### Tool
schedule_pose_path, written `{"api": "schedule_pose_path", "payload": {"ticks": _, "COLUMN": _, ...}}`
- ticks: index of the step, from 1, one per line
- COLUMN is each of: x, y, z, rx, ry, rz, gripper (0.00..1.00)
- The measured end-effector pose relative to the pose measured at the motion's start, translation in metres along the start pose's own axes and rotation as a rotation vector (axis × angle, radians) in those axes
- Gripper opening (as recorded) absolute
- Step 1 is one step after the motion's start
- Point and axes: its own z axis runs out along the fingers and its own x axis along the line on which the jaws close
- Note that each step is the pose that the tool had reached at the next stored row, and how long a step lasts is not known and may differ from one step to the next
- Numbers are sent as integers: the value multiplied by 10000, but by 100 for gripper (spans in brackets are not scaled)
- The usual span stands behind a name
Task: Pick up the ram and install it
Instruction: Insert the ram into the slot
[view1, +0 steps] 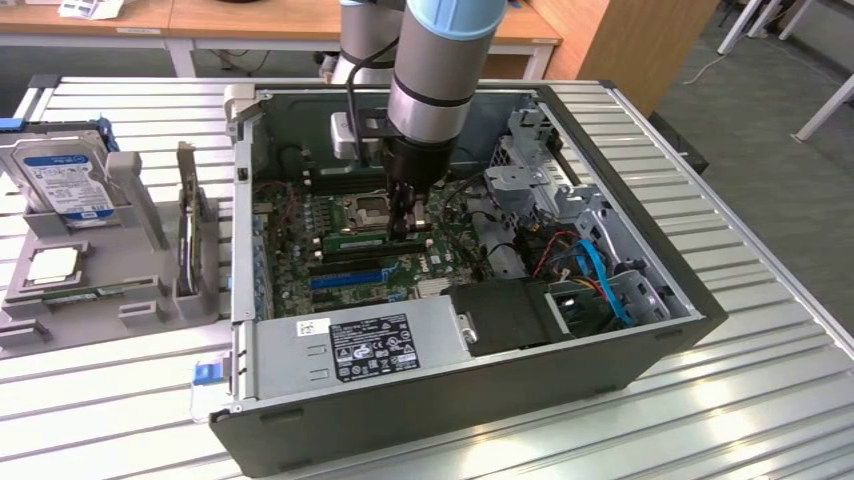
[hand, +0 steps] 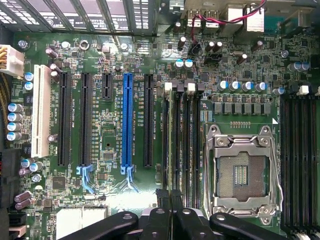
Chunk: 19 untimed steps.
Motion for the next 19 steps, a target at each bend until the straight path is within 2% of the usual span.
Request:
{"api": "schedule_pose_path", "payload": {"ticks": 3, "x": 7, "y": 0, "z": 0, "rx": 1, "ry": -1, "rz": 0, "gripper": 12}}
{"api": "schedule_pose_path", "payload": {"ticks": 4, "x": 138, "y": -2, "z": -7, "rx": 0, "ry": 0, "rz": 0, "gripper": 12}}
{"api": "schedule_pose_path", "payload": {"ticks": 19, "x": 89, "y": -1, "z": -5, "rx": 0, "ry": -1, "rz": 0, "gripper": 12}}
